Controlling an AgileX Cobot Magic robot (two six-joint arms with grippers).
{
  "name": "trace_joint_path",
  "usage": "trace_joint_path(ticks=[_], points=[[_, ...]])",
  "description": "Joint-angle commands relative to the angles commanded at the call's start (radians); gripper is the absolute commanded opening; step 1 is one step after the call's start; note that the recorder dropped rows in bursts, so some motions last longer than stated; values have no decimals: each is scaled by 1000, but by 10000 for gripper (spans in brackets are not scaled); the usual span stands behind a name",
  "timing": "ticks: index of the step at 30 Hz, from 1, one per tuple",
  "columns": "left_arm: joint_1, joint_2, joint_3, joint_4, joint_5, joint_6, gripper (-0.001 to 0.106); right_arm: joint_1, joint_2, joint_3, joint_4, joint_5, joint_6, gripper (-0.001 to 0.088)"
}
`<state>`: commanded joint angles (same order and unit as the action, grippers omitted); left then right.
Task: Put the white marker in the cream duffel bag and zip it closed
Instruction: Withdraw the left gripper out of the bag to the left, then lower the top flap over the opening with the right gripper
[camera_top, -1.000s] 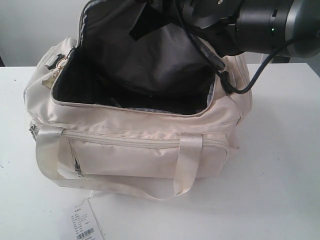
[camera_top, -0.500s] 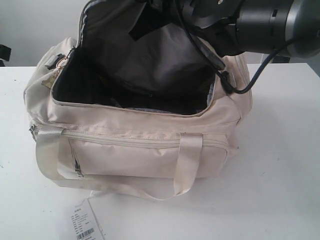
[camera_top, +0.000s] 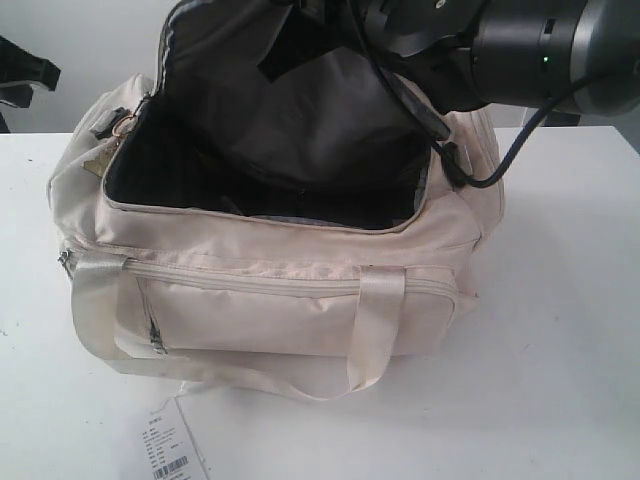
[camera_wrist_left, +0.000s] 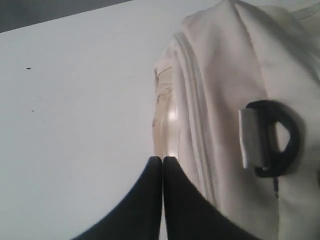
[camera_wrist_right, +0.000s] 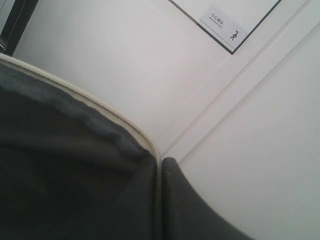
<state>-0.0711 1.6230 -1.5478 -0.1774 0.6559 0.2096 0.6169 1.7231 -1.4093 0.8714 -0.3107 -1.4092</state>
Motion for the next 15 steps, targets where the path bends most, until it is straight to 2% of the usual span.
trace_joint_path(ticks=[3, 7, 15], points=[[0, 35, -33, -76, -3, 36, 365, 0, 0, 0, 0, 0, 0, 0], [0, 103, -84, -106, -6, 34, 592, 0, 0, 0, 0, 0, 0, 0], [1, 230, -153, -198, -44, 70, 616, 0, 0, 0, 0, 0, 0, 0]])
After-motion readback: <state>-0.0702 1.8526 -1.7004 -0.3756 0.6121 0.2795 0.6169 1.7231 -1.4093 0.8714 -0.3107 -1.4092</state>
